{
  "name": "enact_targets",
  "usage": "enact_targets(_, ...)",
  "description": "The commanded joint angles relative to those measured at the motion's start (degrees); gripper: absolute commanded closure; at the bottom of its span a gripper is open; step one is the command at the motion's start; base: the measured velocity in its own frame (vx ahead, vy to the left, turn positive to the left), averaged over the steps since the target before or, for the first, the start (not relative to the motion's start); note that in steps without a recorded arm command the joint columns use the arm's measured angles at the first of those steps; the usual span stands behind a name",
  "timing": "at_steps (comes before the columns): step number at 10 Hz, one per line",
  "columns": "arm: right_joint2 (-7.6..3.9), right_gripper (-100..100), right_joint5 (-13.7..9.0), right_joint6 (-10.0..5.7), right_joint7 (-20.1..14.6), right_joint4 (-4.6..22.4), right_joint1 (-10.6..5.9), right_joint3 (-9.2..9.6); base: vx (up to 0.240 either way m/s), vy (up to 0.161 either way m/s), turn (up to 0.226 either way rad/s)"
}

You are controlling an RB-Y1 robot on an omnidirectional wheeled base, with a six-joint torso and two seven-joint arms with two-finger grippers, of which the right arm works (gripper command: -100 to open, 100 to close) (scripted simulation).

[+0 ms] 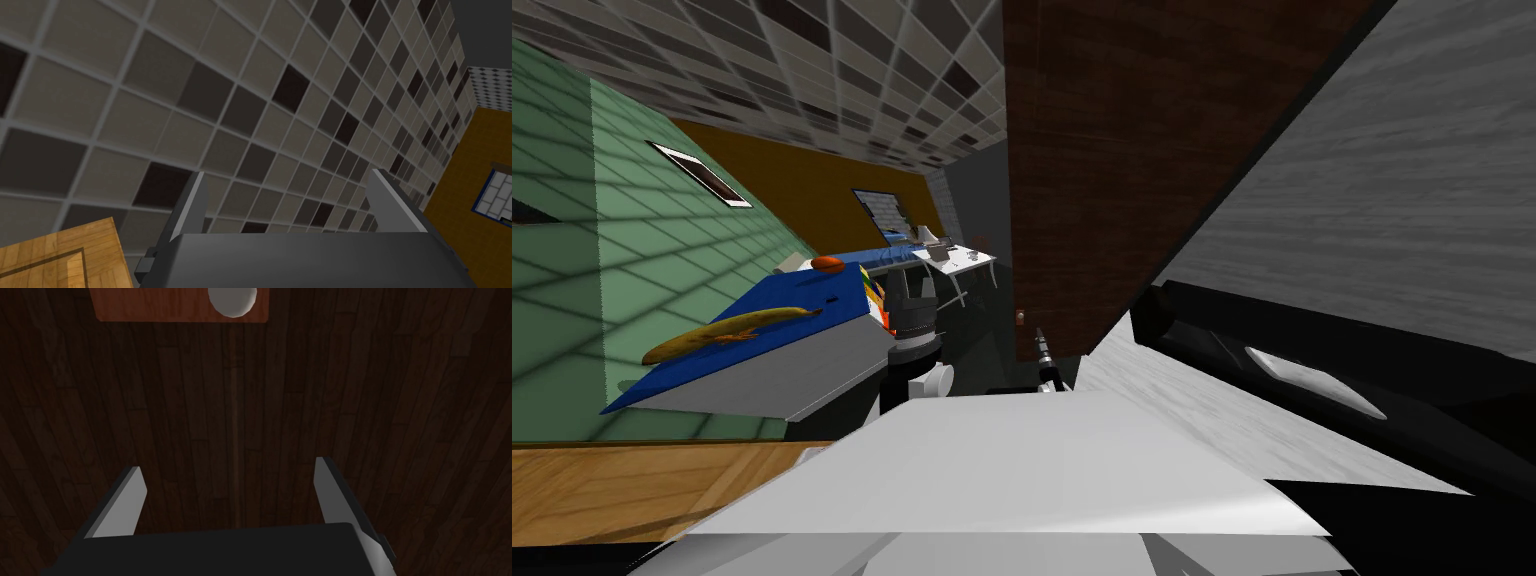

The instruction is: Push the door open

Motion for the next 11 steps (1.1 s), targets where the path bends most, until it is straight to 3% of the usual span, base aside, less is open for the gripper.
enact_targets(1, 0.98, -100, -0.62, 0.20, 0.42, -0.57, 0.10, 1.74, -0.130, 0.068, -0.171)
enact_targets(3, 2.23, -100, -1.01, 0.01, 0.68, -0.14, -0.20, 2.85, -0.135, 0.154, -0.108)
enact_targets(4, 1.95, -100, -0.91, 0.10, 0.67, -0.09, -0.29, 2.45, -0.064, 0.082, -0.019)
enact_targets(5, 0.93, -100, -0.90, 0.06, 0.61, 0.07, -0.42, 2.38, 0.106, -0.064, -0.002)
enact_targets(8, -1.04, -100, -0.81, 0.01, 0.38, 0.49, -0.87, 1.87, 0.202, -0.084, 0.017)
enact_targets(11, -1.33, -100, -0.70, -0.04, 0.07, 1.03, -1.45, 1.23, 0.205, 0.080, 0.022)
